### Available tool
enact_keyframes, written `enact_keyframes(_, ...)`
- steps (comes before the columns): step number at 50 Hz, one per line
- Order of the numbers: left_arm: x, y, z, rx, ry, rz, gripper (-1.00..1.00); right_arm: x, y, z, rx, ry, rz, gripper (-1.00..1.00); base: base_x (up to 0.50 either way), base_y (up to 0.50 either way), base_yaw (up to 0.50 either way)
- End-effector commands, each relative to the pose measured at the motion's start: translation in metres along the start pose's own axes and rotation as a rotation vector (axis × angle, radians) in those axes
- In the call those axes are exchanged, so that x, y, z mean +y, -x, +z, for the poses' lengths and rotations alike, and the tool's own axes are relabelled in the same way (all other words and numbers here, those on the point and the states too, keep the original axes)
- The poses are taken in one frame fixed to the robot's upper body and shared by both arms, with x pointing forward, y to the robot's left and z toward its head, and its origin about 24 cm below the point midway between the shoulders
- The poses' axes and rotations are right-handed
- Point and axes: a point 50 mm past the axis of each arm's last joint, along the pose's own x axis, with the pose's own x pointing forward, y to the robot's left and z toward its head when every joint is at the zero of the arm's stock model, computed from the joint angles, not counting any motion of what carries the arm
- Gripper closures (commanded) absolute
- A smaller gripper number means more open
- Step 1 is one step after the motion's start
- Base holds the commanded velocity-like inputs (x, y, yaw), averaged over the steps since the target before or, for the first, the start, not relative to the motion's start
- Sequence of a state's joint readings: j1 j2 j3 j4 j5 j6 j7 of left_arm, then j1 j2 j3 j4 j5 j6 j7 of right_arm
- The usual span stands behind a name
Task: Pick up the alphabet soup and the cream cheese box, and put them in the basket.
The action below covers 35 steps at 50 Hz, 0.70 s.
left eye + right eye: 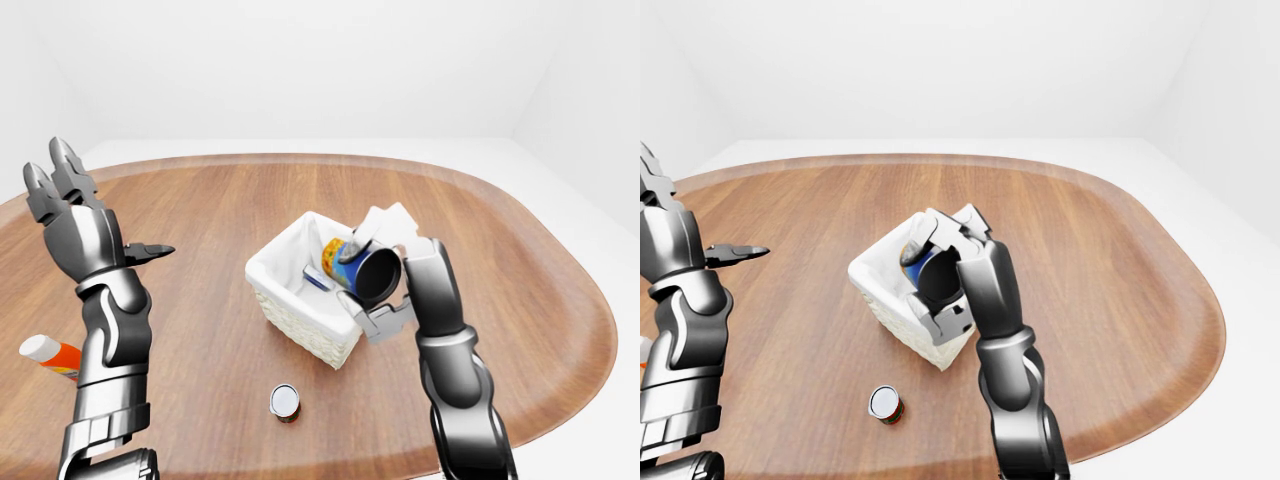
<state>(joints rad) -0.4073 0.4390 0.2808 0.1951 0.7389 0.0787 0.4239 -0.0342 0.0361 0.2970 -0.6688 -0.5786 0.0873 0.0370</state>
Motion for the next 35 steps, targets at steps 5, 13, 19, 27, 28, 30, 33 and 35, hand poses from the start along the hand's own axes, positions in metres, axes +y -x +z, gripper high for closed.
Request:
enact_keyframes(5,0.002,0.000,0.000,0.002,0.009,0.005,-1.00,0.005,-0.049,-0.024,0.031,-0.057,-0.040,1.00,0.00,0.00,0.00)
enact_keyframes(13,0.002,0.000,0.000,0.003,0.015,0.006,-1.00,0.010,-0.067,-0.045,0.096,-0.052,-0.029,1.00,0.00,0.00,0.00)
enact_keyframes(19,0.001,0.000,0.000,0.000,0.013,0.005,-1.00,0.017,-0.078,-0.070,0.192,-0.081,-0.021,1.00,0.00,0.00,0.00)
enact_keyframes(27,0.000,0.000,-0.001,0.003,0.013,0.004,-1.00,0.030,-0.099,-0.099,0.315,-0.056,0.014,1.00,0.00,0.00,0.00)
enact_keyframes(28,0.000,0.000,-0.001,0.002,0.014,0.004,-1.00,0.031,-0.100,-0.103,0.334,-0.054,0.017,1.00,0.00,0.00,0.00)
enact_keyframes(30,0.000,0.000,0.000,0.001,0.014,0.003,-1.00,0.036,-0.106,-0.119,0.412,-0.042,0.025,1.00,0.00,0.00,0.00)
enact_keyframes(33,0.001,0.000,0.000,0.001,0.013,0.002,-1.00,0.040,-0.113,-0.137,0.505,-0.016,0.035,1.00,0.00,0.00,0.00)
enact_keyframes(35,0.001,0.000,0.000,-0.001,0.014,0.002,-1.00,0.041,-0.116,-0.141,0.533,-0.007,0.037,1.00,0.00,0.00,0.00)
